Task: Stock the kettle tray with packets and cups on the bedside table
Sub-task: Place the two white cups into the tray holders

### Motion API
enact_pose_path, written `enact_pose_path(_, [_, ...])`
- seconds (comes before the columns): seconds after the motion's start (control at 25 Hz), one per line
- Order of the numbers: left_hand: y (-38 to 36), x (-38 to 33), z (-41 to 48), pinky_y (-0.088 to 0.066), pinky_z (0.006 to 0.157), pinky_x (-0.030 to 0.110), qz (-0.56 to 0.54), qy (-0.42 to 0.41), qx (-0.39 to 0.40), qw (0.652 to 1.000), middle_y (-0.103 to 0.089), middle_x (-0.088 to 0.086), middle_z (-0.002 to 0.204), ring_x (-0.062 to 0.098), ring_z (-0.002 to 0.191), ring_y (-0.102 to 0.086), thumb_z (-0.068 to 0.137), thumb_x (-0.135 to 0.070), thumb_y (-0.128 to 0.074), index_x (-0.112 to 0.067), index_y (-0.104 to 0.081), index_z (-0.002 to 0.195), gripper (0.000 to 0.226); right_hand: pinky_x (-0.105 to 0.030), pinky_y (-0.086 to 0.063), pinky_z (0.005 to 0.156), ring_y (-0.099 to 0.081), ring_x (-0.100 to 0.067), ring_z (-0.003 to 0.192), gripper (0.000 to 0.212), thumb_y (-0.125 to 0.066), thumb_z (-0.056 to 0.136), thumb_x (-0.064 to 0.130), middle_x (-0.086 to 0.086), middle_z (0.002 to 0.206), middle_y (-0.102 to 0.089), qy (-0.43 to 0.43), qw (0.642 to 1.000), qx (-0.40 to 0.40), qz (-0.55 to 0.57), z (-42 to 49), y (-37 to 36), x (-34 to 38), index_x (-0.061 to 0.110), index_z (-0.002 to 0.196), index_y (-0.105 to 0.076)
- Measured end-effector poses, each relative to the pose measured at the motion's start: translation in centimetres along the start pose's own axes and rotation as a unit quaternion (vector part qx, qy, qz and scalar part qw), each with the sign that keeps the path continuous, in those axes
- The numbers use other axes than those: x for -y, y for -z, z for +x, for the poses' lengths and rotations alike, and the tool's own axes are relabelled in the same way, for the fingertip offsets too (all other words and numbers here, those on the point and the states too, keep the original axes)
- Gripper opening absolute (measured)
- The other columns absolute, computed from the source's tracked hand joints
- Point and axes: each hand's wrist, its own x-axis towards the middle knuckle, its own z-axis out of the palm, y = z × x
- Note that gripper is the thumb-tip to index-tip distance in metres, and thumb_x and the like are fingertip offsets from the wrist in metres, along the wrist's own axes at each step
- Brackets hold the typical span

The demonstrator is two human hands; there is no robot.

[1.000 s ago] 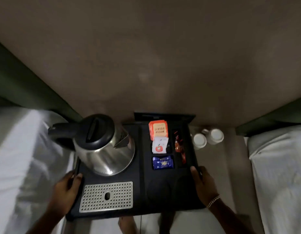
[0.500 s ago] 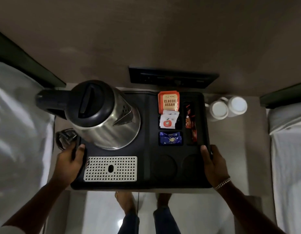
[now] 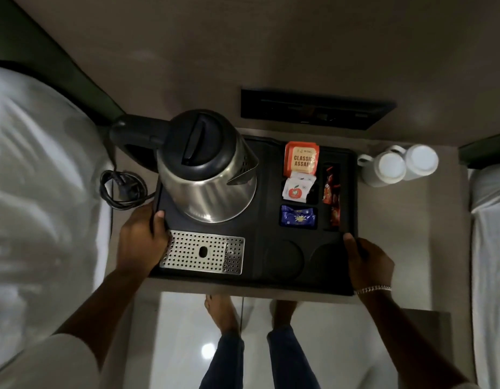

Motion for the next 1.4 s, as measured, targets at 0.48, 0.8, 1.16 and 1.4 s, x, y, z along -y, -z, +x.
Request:
enact_pose_path(0.48, [1.0,-3.5,-2.3,-0.045,0.063,0.041,0.059,0.109,-0.049,0.991,-0.066,0.024,0.077,0.044,0.071,-0.061,0.08,-0.01,-0.058,-0.007,-0.06,0.084,0.006,-0.024,-0.037,0.074,-0.064,-0.022,0.08,0.027,-0.065,0.089,0.033,-0.013,0.093,-0.077,-0.041,0.999,0.004,0.012,2.1,2.0,1.0,0.011,0.099,-0.077])
enact_pose_path(0.8, [-3.9,-18.2,-7.9,-0.046,0.061,0.036,-0.093,0.156,-0.01,0.983,-0.061,0.009,0.062,0.032,0.059,-0.058,0.081,-0.023,-0.056,-0.009,-0.061,0.072,0.017,-0.013,-0.044,0.063,-0.067,-0.017,0.071,0.012,-0.074,0.081,0.018,-0.002,0.077,-0.072,0.027,0.989,-0.04,0.14,6.5,8.2,-0.9,0.016,0.093,-0.074])
enact_pose_path(1.16, [-16.2,-39.1,-3.9,-0.048,0.09,0.035,-0.153,-0.022,0.145,0.977,-0.042,0.009,0.135,0.024,0.12,-0.047,0.07,-0.018,-0.071,-0.025,-0.036,0.136,0.075,-0.036,-0.033,0.1,-0.048,-0.04,0.12,0.064,-0.071,0.065,0.015,-0.022,0.128,-0.058,0.227,0.972,-0.03,-0.052,18.3,13.3,-3.5,0.001,0.126,-0.056])
enact_pose_path(1.4, [-20.4,-40.9,0.0,-0.047,0.088,0.046,0.0,-0.118,0.209,0.971,-0.029,0.018,0.151,0.04,0.123,-0.047,0.073,-0.026,-0.072,-0.017,-0.024,0.148,0.089,-0.024,-0.041,0.084,-0.06,-0.033,0.113,0.081,-0.08,0.067,0.026,-0.012,0.134,-0.058,0.162,0.984,0.031,0.064,20.9,10.4,-3.8,0.01,0.138,-0.046])
